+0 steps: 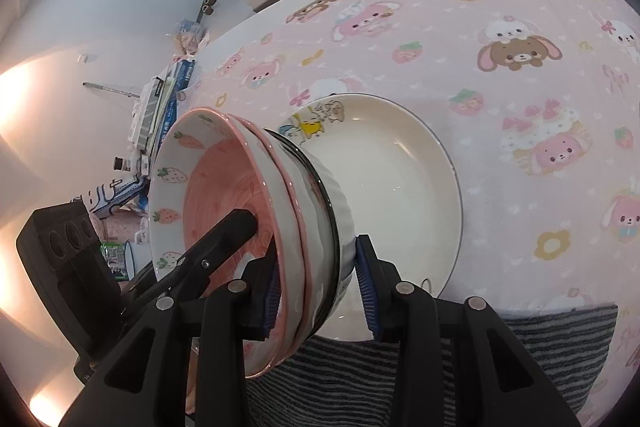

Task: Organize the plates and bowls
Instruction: 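Lift the pink bowl stack with the left gripper and carry it over the plates, then lower the pink bowl stack onto the plate stack and open the left gripper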

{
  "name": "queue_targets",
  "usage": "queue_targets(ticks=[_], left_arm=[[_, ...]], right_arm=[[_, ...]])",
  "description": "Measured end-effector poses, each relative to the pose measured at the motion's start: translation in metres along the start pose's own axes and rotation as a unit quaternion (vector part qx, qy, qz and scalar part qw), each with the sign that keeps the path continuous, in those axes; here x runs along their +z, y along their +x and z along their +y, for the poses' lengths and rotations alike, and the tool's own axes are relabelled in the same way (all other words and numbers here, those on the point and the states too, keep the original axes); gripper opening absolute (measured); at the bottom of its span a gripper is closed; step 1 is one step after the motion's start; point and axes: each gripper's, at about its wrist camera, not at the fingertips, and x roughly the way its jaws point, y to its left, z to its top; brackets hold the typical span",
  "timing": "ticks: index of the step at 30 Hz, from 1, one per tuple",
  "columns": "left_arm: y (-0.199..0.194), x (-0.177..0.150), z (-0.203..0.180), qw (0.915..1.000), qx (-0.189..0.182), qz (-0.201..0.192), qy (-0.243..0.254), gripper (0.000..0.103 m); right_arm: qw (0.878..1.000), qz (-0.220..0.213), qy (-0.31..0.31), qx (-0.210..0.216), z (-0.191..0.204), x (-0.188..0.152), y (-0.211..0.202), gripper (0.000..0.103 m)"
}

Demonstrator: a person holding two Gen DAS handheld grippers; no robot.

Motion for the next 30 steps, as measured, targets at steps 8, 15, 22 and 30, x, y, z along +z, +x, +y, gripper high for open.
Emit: queue_targets(ticks=[8,15,22,30], left_arm=[[0.027,-0.003,-0.004,0.9997,0.007,0.023,0.001,0.038],[0.035,-0.005,0.002,0.9995,0.006,0.031,-0.001,0.038],[0.037,-0.007,0.005,0.9994,0.006,0.033,0.0,0.038],[0.037,-0.007,0.008,0.9996,0.002,0.03,0.0,0.039]], right_arm=[[1.0,0.017,0.021,0.004,-0.025,0.006,0.018,0.036],[0.999,0.022,0.023,0.002,-0.028,0.007,0.027,0.036],[0.999,0.025,0.025,0.002,-0.028,0.007,0.033,0.036],[1.0,0.023,0.012,-0.003,-0.026,0.006,0.032,0.036]])
